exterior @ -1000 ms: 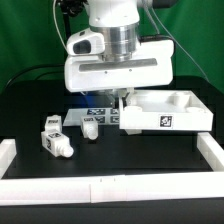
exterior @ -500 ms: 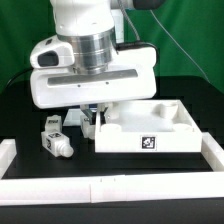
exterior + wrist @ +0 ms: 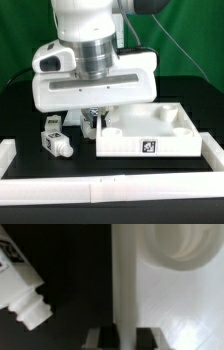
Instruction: Assemble one leg
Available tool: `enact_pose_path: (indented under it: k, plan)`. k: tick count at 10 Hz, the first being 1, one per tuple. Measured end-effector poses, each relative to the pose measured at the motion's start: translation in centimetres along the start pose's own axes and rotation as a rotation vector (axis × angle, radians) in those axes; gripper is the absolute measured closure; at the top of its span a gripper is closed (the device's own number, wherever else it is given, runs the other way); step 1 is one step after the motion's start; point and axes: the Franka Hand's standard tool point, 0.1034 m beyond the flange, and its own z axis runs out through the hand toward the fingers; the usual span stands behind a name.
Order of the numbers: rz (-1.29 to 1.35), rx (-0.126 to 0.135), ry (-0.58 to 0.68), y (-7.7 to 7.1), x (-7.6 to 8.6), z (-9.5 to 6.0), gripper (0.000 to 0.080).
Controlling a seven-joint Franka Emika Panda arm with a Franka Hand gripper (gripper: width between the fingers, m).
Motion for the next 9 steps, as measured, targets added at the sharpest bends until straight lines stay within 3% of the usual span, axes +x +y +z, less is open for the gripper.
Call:
enact_pose_path:
  k: [4,6,9]
  plan:
    - [0.005,-0.020,0.009,-2.4,2.3,2.8,0.0745]
    - [0.007,-0.037,0.019,-2.2,3.2,3.6,0.0745]
    - [0.024,-0.047,0.047,-2.2,4.0,3.3,0.0745]
